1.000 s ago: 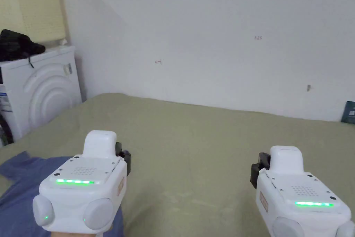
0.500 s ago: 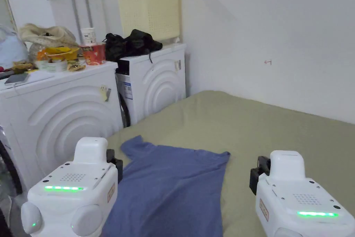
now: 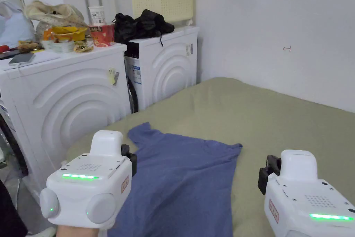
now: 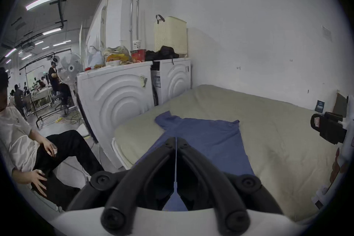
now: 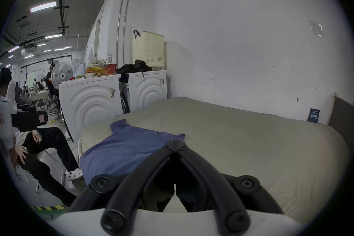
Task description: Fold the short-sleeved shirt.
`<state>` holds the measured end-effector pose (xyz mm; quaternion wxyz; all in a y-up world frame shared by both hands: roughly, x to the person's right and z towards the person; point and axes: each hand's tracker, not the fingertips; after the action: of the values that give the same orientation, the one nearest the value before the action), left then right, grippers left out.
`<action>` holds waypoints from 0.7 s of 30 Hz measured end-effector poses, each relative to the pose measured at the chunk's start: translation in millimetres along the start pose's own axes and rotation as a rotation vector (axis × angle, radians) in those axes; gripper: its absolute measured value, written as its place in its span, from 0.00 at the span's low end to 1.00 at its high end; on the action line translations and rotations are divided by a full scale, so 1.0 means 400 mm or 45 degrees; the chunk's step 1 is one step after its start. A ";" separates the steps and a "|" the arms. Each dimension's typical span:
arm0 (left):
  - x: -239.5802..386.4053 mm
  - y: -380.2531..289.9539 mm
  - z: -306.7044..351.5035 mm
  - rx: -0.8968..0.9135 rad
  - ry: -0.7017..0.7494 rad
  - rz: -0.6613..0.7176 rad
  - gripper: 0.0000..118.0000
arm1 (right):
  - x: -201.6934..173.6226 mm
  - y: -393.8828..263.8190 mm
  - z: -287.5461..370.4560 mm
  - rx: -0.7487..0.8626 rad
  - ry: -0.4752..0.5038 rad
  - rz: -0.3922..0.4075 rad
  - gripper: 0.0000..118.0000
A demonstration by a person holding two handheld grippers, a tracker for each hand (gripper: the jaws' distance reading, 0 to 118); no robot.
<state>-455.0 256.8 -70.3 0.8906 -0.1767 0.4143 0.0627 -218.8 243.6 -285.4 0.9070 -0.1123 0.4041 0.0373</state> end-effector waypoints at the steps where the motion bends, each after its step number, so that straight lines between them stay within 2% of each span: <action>1: 0.014 -0.003 -0.025 -0.020 -0.019 -0.002 0.01 | 0.005 -0.006 -0.005 -0.008 -0.005 0.002 0.00; 4: 0.070 -0.020 -0.139 -0.133 -0.104 -0.007 0.01 | 0.025 -0.037 -0.027 -0.047 -0.026 0.011 0.00; 7: 0.132 -0.029 -0.313 -0.354 -0.241 0.054 0.01 | 0.043 -0.079 -0.064 -0.129 -0.030 -0.002 0.00; 13: 0.247 -0.074 -0.633 -0.641 -0.270 0.070 0.01 | 0.093 -0.157 -0.127 -0.216 -0.054 -0.023 0.00; 15: 0.272 -0.094 -0.698 -0.693 -0.268 0.082 0.01 | 0.112 -0.187 -0.149 -0.252 -0.062 -0.018 0.00; 19: 0.316 -0.123 -0.766 -0.797 -0.320 -0.025 0.03 | 0.145 -0.233 -0.180 -0.298 -0.073 -0.015 0.00; 20: 0.327 -0.127 -0.778 -0.816 -0.325 -0.054 0.13 | 0.153 -0.242 -0.187 -0.308 -0.076 -0.022 0.00; 21: 0.333 -0.132 -0.790 -0.826 -0.336 -0.056 0.37 | 0.158 -0.250 -0.190 -0.311 -0.089 -0.031 0.00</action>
<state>-580.9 87.4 -345.5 0.8351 -0.4498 0.2503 0.1941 -215.7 127.2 -364.3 0.9005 -0.2257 0.3632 0.0791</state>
